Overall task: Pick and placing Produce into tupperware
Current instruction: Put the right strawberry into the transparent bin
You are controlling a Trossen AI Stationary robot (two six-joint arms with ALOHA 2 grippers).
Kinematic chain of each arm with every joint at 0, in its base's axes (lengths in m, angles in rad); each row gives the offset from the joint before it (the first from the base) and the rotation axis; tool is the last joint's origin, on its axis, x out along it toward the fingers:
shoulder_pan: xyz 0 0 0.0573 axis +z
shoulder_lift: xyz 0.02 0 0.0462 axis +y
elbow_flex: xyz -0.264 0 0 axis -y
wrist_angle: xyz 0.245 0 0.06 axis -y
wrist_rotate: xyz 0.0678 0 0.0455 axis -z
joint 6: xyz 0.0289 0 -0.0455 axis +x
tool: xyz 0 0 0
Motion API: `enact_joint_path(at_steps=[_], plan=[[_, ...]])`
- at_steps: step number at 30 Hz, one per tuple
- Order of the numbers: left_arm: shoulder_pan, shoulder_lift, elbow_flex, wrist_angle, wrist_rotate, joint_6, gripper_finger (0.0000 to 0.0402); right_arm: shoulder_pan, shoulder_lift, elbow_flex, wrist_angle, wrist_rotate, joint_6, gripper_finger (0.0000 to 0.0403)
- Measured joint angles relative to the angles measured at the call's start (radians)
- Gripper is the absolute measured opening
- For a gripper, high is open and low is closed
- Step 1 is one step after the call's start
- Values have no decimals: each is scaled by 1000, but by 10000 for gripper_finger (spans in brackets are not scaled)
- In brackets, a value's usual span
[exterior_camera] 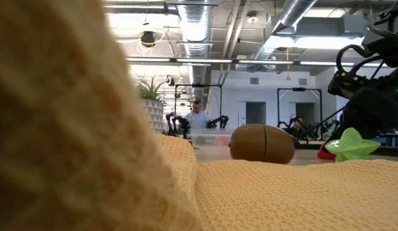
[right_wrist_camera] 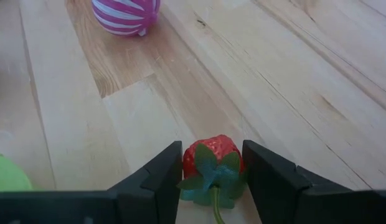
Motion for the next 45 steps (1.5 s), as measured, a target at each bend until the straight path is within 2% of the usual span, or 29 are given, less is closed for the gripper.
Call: enact_joint_path(at_steps=[19,26,34,45], plan=[[-26,0,0,5,-34,0,233,0,0,0,20,2,-3,177],[-26,0,0,5,-34,0,233,-10,0,12,60,3,-86,179],[-26,0,1,9,-34,5,233,-91,0,82,60,3,-280,177],[-26,0,1,9,-34,12,233,-289,0,246,60,4,-659,177]])
